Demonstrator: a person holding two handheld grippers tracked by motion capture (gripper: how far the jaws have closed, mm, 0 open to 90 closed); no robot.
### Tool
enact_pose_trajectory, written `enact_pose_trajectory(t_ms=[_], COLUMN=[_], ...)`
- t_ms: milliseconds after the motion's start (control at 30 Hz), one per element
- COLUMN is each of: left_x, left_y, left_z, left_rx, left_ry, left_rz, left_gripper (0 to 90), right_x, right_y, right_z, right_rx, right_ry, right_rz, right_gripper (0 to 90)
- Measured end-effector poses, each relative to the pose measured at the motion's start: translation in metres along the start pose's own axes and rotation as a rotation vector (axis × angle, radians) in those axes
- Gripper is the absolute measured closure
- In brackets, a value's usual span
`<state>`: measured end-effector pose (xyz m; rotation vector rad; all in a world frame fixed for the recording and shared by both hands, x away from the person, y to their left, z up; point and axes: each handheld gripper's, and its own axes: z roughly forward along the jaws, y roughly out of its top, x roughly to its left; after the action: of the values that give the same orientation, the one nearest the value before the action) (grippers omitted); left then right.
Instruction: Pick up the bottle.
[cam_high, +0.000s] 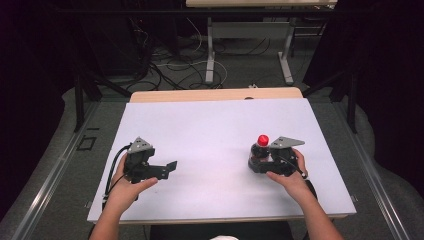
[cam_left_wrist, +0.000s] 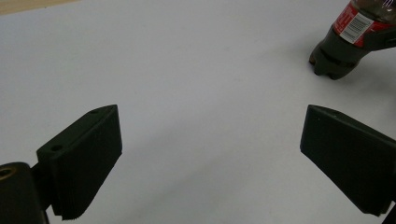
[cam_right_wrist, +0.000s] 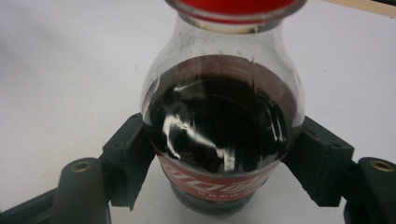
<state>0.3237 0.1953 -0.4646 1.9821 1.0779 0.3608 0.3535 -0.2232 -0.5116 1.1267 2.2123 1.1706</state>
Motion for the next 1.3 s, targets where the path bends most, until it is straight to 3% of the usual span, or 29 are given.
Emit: enact_pose_trajectory(t_ms=[300,367,533,567,800,967,1033,1100,1167,1233,1300], left_x=[-0.001,-0.002,-0.006,-0.005,-0.015,-0.027,-0.038,-0.045,-0.050,-0.061,-0.066], left_y=[0.000,0.000,0.001,0.001,0.003,0.008,0.012,0.016,0.017,0.026,0.032], left_z=[0.000,0.000,0.001,0.000,0.002,0.004,0.006,0.006,0.007,0.007,0.007], left_rx=[0.010,0.010,0.007,0.020,0.004,-0.009,-0.015,-0.015,-0.027,-0.042,-0.059], left_ry=[0.000,0.000,-0.003,-0.004,-0.020,-0.081,-0.124,-0.153,-0.174,-0.213,-0.244], left_rz=[0.008,0.011,0.021,0.040,0.053,0.062,0.079,0.117,0.125,0.182,0.196], left_gripper=[6.6,6.7,7.0,7.0,8.0,8.0,8.0,8.0,8.2,12.3,15.9], right_x=[0.005,0.008,0.016,0.020,0.037,0.048,0.055,0.062,0.067,0.073,0.077], right_y=[0.001,0.002,0.005,0.006,0.013,0.014,0.016,0.017,0.018,0.018,0.019], right_z=[-0.003,-0.004,-0.006,-0.007,-0.016,-0.018,-0.018,-0.019,-0.019,-0.020,-0.020], right_rx=[0.013,0.026,0.027,0.029,0.017,0.014,0.015,0.022,0.019,0.028,0.023], right_ry=[-0.016,0.010,0.024,0.025,0.084,0.104,0.140,0.160,0.176,0.193,0.205], right_rz=[-0.039,-0.027,-0.068,-0.069,-0.103,-0.138,-0.153,-0.159,-0.185,-0.186,-0.199], right_gripper=[29.4,29.5,29.6,29.6,29.6,29.7,29.7,29.7,29.7,29.7,29.7])
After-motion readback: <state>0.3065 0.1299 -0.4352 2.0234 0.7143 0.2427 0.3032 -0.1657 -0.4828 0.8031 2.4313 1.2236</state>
